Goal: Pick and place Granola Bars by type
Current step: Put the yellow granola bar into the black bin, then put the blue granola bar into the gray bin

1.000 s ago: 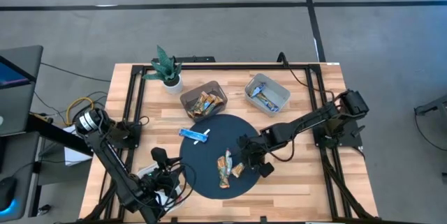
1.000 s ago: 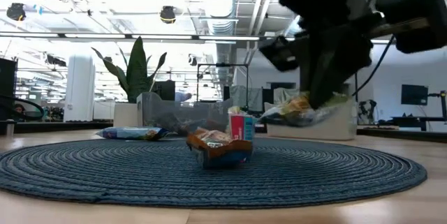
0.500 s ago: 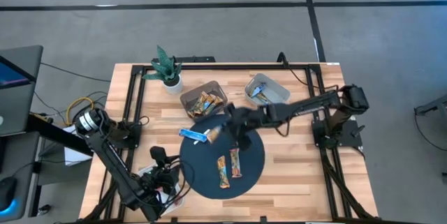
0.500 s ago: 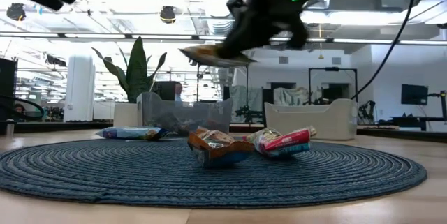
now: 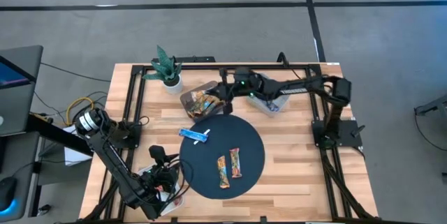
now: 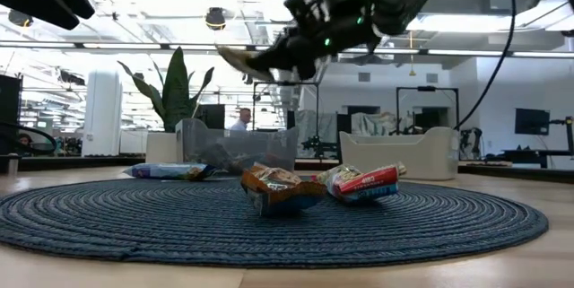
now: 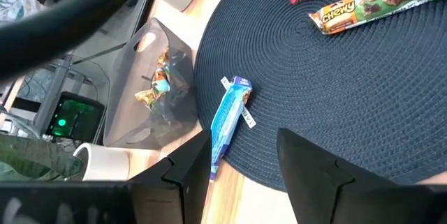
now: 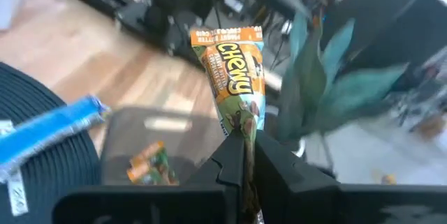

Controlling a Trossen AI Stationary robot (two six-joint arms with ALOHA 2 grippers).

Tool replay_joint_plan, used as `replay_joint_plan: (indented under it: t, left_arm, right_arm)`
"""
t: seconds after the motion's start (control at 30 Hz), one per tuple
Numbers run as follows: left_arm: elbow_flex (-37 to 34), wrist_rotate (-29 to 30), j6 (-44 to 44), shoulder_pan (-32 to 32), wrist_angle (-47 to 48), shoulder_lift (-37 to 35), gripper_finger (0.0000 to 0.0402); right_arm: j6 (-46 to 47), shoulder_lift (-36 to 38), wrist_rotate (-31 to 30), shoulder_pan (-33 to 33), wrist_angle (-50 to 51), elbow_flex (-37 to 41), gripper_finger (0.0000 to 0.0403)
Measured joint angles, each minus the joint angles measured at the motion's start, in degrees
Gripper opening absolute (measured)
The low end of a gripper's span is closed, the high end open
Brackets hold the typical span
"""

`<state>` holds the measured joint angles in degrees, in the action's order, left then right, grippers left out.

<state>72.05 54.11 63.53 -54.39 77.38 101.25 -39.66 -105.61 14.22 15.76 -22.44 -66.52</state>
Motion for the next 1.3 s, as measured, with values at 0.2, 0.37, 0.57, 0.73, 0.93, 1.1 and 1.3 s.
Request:
replay_joint_plan:
  t: [0.2,0.37,0.57,0.73,0.93,1.1,1.3]
  left_arm:
    - [0.04,0.09,-0.07,0.0,0.13,0.0,0.0157]
    - [0.04,0.06,0.0,-0.01,0.05,0.0,0.0157]
    - [0.04,-1.93,0.17,-0.04,0.08,0.0,0.0157]
    - [0.04,-2.43,0.66,-0.04,-0.26,0.0,0.0157]
    - [0.04,-2.51,0.62,-0.02,-0.33,0.0,0.0157]
    - [0.04,-1.78,0.26,0.24,-0.32,0.0,0.0157]
    - [0.07,3.22,-3.37,0.28,-0.33,0.0,0.0157]
  right_arm:
    - [4.22,-9.48,0.72,3.01,1.03,-5.79,0.0015]
    - [6.2,-14.19,0.68,3.59,3.76,-11.53,0.002]
    - [8.15,-14.92,0.76,3.51,10.57,-14.56,0.0047]
    - [8.73,-14.91,0.75,3.89,12.79,-14.64,0.0099]
    - [7.46,-13.57,0.93,4.25,15.46,-14.6,0.0162]
    - [5.87,-8.7,2.71,3.02,20.28,-14.66,0.0187]
    - [5.3,-0.62,3.93,1.01,29.66,-14.66,0.0185]
